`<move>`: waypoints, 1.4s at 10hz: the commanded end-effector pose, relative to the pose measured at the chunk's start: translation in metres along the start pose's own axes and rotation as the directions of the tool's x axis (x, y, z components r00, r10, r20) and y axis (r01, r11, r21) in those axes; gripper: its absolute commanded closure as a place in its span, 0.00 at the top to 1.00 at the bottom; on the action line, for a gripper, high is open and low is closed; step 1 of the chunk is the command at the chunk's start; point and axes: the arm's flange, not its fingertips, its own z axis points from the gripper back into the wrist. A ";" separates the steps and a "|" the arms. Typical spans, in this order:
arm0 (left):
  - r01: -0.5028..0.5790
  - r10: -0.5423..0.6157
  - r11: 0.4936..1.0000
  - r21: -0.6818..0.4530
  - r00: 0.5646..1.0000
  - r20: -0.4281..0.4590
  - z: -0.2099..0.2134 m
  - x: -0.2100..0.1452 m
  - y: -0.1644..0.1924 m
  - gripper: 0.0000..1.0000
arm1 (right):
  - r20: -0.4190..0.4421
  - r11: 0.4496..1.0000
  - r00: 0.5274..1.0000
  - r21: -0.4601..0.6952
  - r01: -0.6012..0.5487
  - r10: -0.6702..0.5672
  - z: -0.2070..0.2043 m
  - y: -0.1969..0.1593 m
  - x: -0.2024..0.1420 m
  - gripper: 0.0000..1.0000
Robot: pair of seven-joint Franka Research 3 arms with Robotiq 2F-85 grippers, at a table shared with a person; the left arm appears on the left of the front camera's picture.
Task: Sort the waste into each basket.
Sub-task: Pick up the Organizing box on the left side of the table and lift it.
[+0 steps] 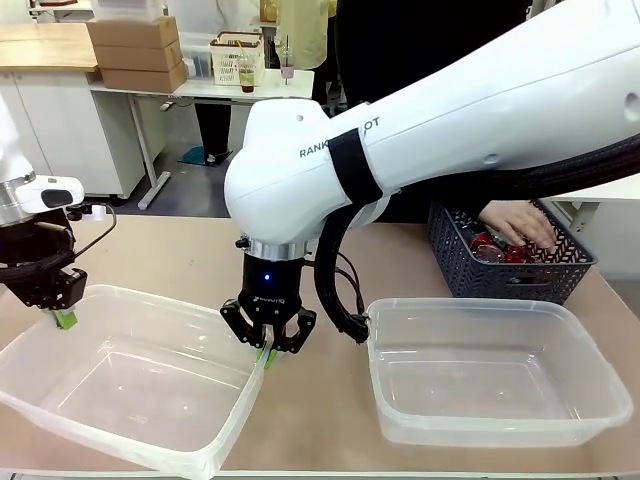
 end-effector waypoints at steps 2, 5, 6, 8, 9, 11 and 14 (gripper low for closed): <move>-0.164 0.167 0.985 -0.042 0.984 0.063 0.000 -0.053 -0.022 0.00 | 0.052 0.988 0.997 -0.148 -0.043 0.051 0.057 -0.011 0.006 0.00; -0.209 0.248 0.959 -0.191 0.945 0.213 0.079 -0.022 -0.039 0.00 | 0.064 0.943 0.983 -0.299 -0.144 0.170 0.116 -0.027 0.026 0.00; -0.186 0.241 0.955 -0.231 0.940 0.241 0.094 -0.017 -0.045 0.00 | 0.050 0.937 0.975 -0.292 -0.194 0.217 0.125 -0.034 0.029 0.00; -0.165 0.187 0.972 -0.169 0.974 0.124 0.058 -0.022 -0.040 0.00 | 0.064 0.964 0.983 -0.217 -0.155 0.172 0.129 -0.023 0.020 0.00; -0.165 0.187 0.972 -0.169 0.974 0.124 0.058 -0.022 -0.040 0.00 | 0.064 0.964 0.983 -0.217 -0.155 0.172 0.129 -0.023 0.020 0.00; -0.173 0.206 0.959 -0.222 0.969 0.134 0.068 -0.010 -0.062 0.07 | 0.053 0.956 0.974 -0.212 -0.203 0.218 0.135 -0.022 0.022 0.06; -0.366 0.409 0.874 -0.318 0.909 0.077 0.092 0.023 -0.122 0.07 | 0.183 0.962 0.962 -0.221 -0.161 0.203 0.147 -0.083 0.053 0.06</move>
